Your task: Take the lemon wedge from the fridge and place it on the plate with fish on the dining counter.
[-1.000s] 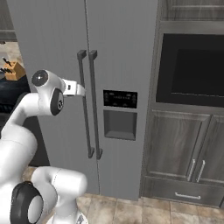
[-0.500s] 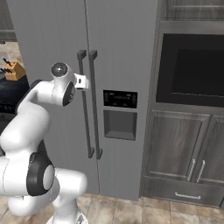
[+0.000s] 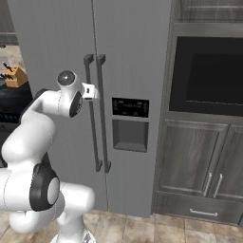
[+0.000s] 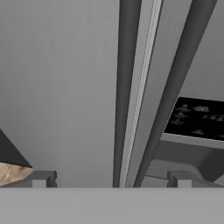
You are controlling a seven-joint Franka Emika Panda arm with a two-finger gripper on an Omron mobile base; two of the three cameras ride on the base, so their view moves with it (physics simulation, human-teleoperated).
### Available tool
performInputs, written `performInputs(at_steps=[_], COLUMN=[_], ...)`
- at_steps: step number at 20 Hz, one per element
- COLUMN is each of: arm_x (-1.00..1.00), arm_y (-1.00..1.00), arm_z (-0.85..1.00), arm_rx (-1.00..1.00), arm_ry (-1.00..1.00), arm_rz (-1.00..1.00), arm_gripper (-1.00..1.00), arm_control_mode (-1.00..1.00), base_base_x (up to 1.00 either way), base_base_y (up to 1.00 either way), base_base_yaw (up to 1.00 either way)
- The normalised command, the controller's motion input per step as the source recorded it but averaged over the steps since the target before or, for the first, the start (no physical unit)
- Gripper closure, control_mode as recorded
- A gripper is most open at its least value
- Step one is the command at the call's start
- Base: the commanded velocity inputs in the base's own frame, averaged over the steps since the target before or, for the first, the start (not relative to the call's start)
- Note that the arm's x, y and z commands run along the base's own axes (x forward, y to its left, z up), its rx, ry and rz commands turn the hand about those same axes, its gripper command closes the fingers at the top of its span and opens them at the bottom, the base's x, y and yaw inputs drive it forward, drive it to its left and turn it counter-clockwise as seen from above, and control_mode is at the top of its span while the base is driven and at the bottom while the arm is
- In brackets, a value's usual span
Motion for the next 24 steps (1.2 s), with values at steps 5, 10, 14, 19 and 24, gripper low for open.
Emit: performInputs(at_steps=[5,10,14,19,24], arm_x=[0.17,0.43,0.48,0.46,0.49], arm_y=[0.02,0.0,0.0,0.0,0.0], arm_z=[-0.14,-0.04,-0.08,-0.14,-0.15], arm_rx=[0.0,0.0,0.0,0.0,0.0], arm_ry=[0.0,0.0,0.0,0.0,0.0], arm_rz=[0.0,-0.01,-0.02,-0.02,-0.03], arm_gripper=[-1.0,-1.0,-1.0,-1.0,-1.0], arm_control_mode=[-1.0,-1.0,-1.0,-1.0,-1.0], base_base_x=[0.0,0.0,0.0,0.0,0.0], base_base_y=[0.0,0.0,0.0,0.0,0.0], base_base_yaw=[0.0,0.0,0.0,0.0,0.0])
